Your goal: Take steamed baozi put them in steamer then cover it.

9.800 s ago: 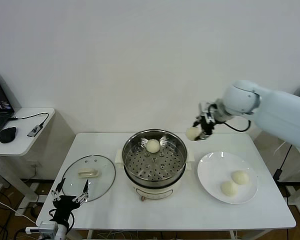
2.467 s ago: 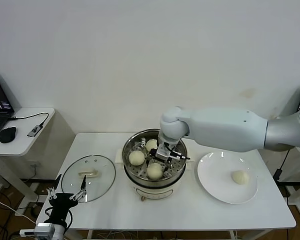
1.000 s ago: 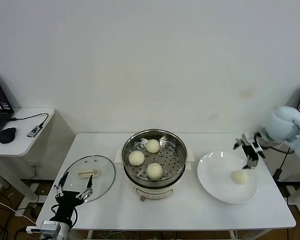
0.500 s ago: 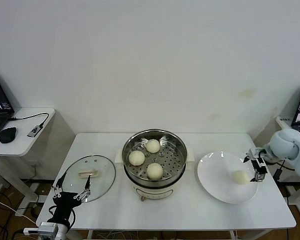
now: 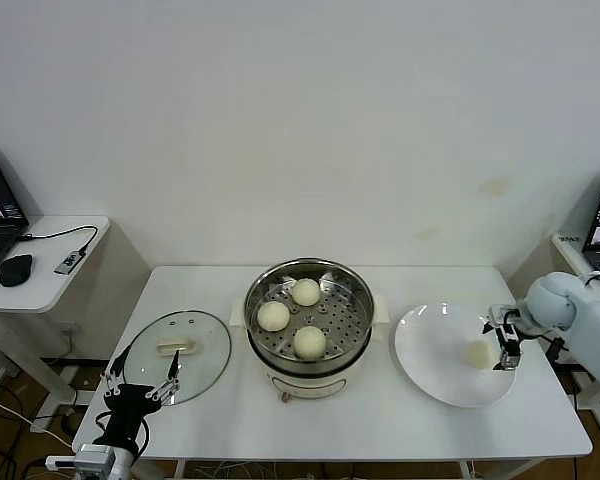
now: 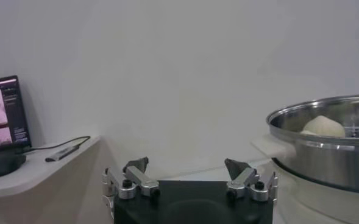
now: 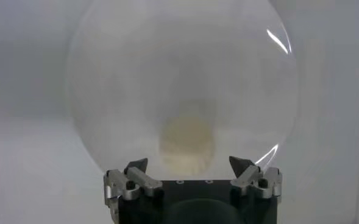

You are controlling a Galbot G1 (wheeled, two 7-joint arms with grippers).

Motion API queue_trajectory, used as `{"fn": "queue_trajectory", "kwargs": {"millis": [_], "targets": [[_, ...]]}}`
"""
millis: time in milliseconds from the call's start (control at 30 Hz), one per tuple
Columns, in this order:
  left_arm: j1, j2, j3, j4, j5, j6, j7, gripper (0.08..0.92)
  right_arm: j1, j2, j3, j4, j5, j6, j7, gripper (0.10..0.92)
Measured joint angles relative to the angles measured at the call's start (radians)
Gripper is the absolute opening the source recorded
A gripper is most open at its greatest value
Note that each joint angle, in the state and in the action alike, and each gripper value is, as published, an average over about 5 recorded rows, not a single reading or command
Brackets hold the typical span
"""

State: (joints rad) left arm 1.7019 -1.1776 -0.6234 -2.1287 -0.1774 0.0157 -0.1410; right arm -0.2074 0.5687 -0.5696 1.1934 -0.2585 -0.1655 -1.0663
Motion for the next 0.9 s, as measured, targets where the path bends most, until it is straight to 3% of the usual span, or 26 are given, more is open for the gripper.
{"fn": "queue_trajectory", "kwargs": {"millis": [900], "targets": [[0.0,-0.006,-0.004,0.0,0.001,-0.001,-0.002,0.823,-0.024,0.037,0.045,-0.041,-0.033,-0.029,0.007,0.565]]}}
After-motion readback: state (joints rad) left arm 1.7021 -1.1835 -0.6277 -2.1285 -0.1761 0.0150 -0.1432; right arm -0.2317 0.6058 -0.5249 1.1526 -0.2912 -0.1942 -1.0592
